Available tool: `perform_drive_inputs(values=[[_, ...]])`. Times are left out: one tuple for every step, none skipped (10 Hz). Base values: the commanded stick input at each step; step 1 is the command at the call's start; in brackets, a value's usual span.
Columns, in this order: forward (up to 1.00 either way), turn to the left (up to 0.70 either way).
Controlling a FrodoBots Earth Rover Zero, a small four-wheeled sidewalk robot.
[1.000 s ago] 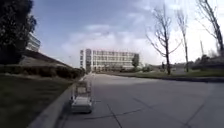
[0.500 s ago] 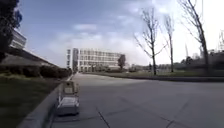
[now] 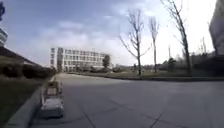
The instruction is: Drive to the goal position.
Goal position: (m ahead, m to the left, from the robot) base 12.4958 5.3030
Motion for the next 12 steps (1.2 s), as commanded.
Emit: perform_drive_inputs(values=[[0.70,0.00],[0.70,0.00],[0.70,0.00],[0.70,0.00],[0.70,0.00],[0.70,0.00],[0.70,0.00],[0.70,0.00],[0.70,0.00],[0.70,0.00],[0.70,0.00],[0.70,0.00]])
